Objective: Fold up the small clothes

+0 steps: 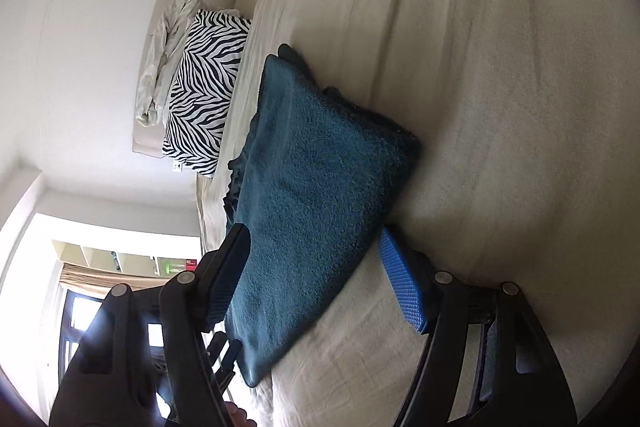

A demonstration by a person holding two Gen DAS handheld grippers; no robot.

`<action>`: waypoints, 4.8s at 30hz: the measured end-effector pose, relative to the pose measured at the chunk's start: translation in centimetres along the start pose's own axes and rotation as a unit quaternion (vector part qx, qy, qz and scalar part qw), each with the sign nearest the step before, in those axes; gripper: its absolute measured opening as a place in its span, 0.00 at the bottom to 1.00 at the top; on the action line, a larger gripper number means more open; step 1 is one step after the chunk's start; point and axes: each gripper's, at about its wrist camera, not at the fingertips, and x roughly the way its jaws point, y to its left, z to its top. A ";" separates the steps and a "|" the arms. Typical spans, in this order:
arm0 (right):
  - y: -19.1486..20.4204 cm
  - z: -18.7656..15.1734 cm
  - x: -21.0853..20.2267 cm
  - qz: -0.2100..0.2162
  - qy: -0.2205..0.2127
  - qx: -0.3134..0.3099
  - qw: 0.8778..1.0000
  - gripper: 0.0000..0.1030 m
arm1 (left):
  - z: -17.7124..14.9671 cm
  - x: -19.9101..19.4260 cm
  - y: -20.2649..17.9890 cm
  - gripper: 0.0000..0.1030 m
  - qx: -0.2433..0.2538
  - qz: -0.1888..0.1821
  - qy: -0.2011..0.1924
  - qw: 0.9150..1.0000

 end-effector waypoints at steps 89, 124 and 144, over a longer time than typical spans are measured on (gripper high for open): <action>14.4 -1.3 10.5 -0.104 -0.059 -0.298 0.947 0.11 | 3.6 5.1 1.2 0.64 -0.089 -0.133 0.030 0.987; 16.2 -25.5 15.4 -0.191 -0.051 -0.780 0.593 0.14 | 9.3 6.6 1.9 0.13 -0.142 -0.223 0.120 0.957; 16.4 -33.9 17.2 -0.098 0.006 -0.846 0.523 0.07 | 13.0 2.9 10.6 0.13 -0.106 -0.145 0.116 0.977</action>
